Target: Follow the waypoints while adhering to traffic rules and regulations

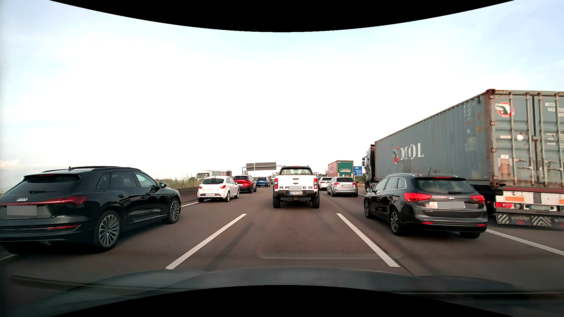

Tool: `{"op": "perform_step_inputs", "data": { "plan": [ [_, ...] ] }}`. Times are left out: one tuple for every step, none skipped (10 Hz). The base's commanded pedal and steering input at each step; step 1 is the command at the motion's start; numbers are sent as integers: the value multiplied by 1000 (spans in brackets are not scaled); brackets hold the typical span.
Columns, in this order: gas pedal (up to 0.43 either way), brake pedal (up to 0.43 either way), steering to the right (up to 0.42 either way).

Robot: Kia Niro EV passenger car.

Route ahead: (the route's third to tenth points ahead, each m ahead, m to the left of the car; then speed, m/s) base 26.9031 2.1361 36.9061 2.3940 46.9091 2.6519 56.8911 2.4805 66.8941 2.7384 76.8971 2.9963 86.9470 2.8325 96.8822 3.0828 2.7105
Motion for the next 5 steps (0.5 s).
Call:
{"op": "perform_step_inputs", "data": {
  "plan": [
    [67, 0, -4],
    [67, 0, -4],
    [67, 0, -4],
    [47, 0, -4],
    [47, 0, -4]
  ]
}}
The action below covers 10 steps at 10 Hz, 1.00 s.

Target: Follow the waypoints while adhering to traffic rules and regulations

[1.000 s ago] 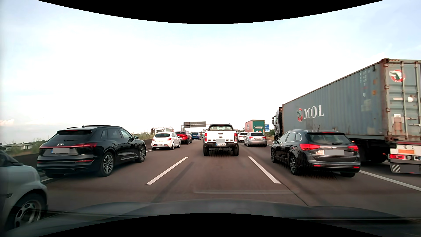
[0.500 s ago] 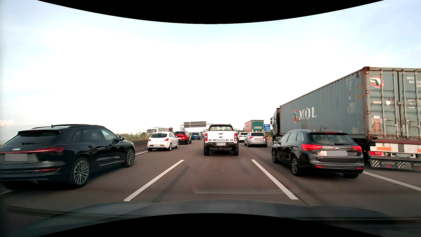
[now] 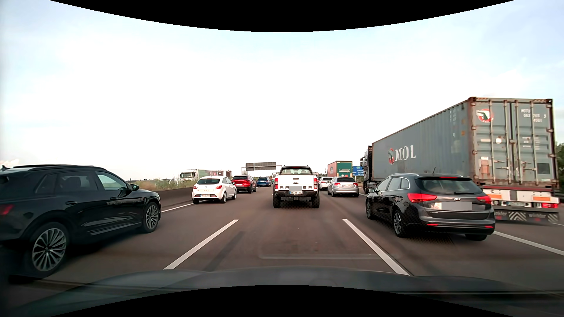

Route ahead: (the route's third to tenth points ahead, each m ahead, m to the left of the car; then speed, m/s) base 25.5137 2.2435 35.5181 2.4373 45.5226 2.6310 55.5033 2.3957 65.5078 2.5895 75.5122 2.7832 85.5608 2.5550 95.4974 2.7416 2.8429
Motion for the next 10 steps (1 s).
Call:
{"op": "perform_step_inputs", "data": {
  "plan": [
    [20, 0, -4],
    [0, 0, -4],
    [0, 0, -4],
    [0, 0, -4],
    [0, 0, -4],
    [0, 0, -4],
    [0, 0, -4],
    [0, 0, -4],
    [0, 0, -4],
    [0, 0, -4]
  ]
}}
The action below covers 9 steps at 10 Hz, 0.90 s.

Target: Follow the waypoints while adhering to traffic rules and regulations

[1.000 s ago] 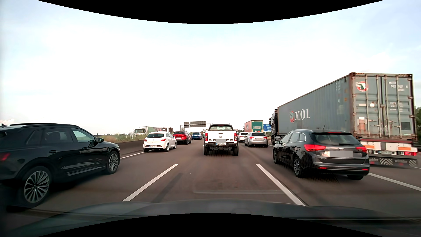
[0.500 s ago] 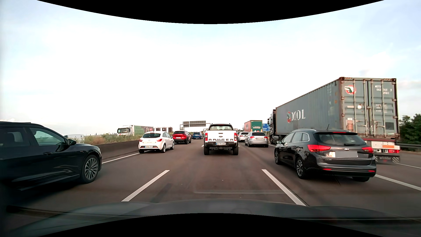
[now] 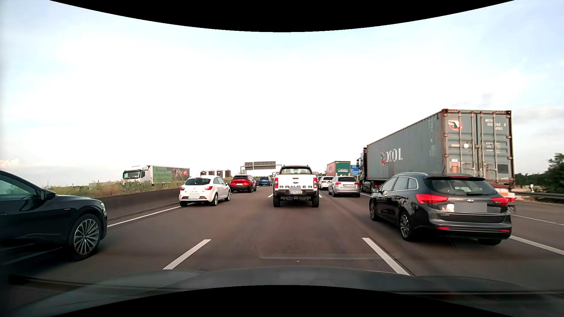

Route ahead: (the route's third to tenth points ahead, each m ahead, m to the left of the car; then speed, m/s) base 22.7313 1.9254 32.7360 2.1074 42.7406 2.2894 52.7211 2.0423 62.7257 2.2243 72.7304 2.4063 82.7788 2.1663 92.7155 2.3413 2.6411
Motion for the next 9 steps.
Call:
{"op": "perform_step_inputs", "data": {
  "plan": [
    [8, 0, -4],
    [28, 0, -4],
    [28, 0, -4],
    [39, 0, -4],
    [39, 0, -4],
    [39, 0, -4],
    [39, 0, -4],
    [39, 0, -3],
    [39, 0, -3]
  ]
}}
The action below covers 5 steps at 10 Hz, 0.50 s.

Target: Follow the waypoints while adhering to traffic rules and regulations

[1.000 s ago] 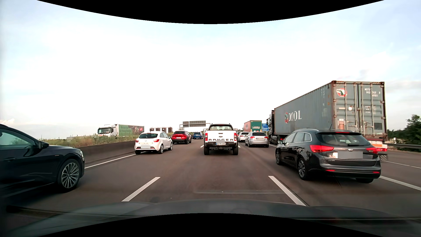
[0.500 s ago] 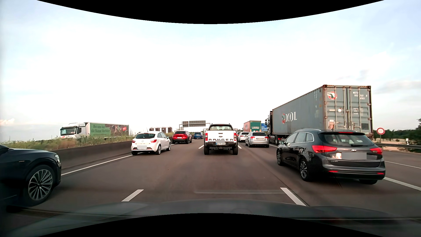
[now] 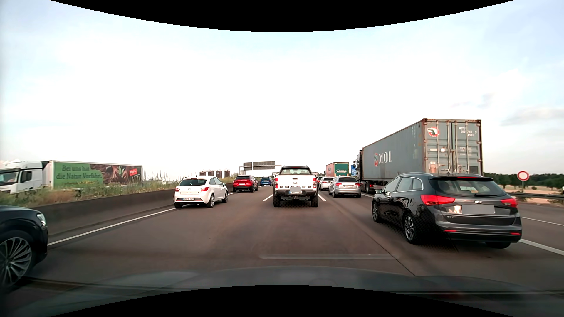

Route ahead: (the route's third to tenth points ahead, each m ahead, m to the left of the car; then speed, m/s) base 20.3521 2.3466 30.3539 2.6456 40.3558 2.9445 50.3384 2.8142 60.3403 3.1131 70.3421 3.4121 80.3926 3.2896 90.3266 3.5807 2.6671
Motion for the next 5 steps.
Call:
{"op": "perform_step_inputs", "data": {
  "plan": [
    [39, 0, -3],
    [39, 0, -3],
    [47, 0, -3],
    [59, 0, -3],
    [59, 0, -3]
  ]
}}
